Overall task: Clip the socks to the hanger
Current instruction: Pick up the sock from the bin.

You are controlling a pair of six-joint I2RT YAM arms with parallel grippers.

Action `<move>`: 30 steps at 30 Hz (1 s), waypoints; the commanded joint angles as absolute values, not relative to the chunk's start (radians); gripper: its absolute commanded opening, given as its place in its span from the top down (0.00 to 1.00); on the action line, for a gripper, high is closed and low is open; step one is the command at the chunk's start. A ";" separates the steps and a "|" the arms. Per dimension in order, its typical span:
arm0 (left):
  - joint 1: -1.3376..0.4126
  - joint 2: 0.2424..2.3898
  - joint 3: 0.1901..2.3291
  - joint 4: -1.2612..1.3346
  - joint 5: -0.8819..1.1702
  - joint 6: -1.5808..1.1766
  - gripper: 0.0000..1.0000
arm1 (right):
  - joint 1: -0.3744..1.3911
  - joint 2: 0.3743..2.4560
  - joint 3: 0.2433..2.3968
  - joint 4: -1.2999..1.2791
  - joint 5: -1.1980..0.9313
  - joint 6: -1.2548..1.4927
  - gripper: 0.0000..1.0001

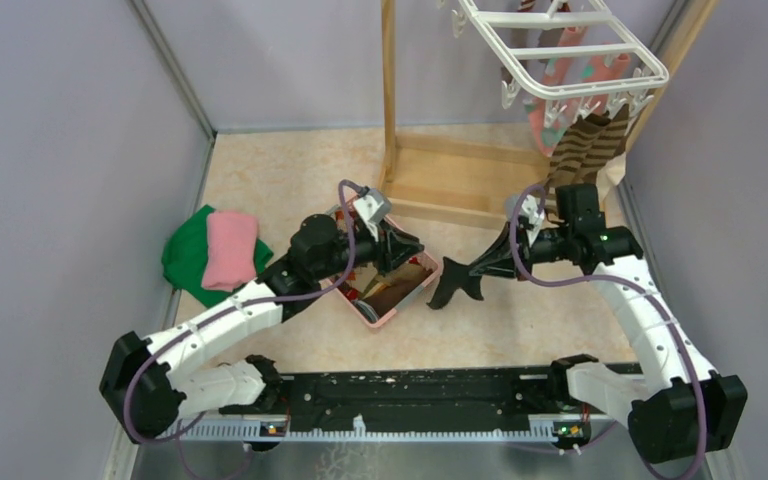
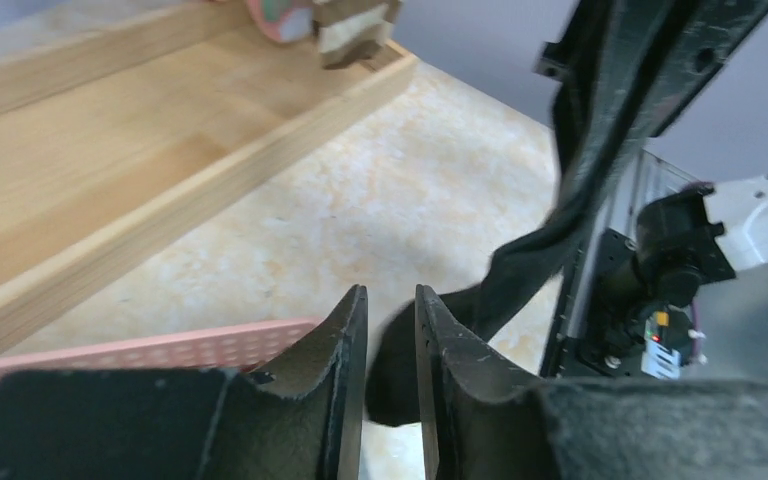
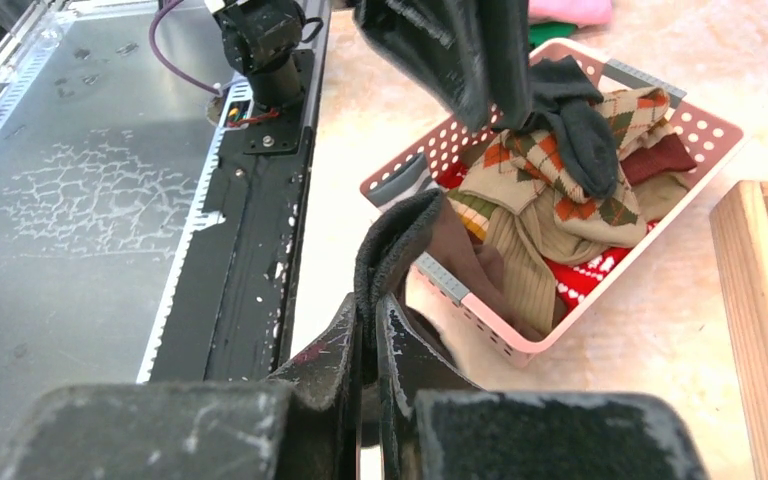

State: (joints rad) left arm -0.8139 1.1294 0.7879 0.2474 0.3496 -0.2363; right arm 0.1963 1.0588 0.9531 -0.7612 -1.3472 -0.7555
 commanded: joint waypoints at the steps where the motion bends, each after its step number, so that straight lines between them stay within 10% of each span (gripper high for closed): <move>1: -0.733 1.051 0.715 0.378 0.378 -0.228 0.68 | 0.158 1.035 1.005 -0.865 -1.411 -0.854 1.00; 4: -0.711 1.016 0.665 0.466 0.459 -0.227 0.59 | 0.144 1.036 1.011 -0.864 -1.411 -0.844 1.00; 11: -0.711 0.983 0.472 0.841 0.669 -0.245 0.02 | 0.111 1.032 1.037 -0.909 -1.407 -0.874 1.00; 30: -0.707 1.215 0.628 1.154 0.723 -0.520 0.01 | -0.092 0.881 1.282 -0.988 -1.181 -0.550 1.00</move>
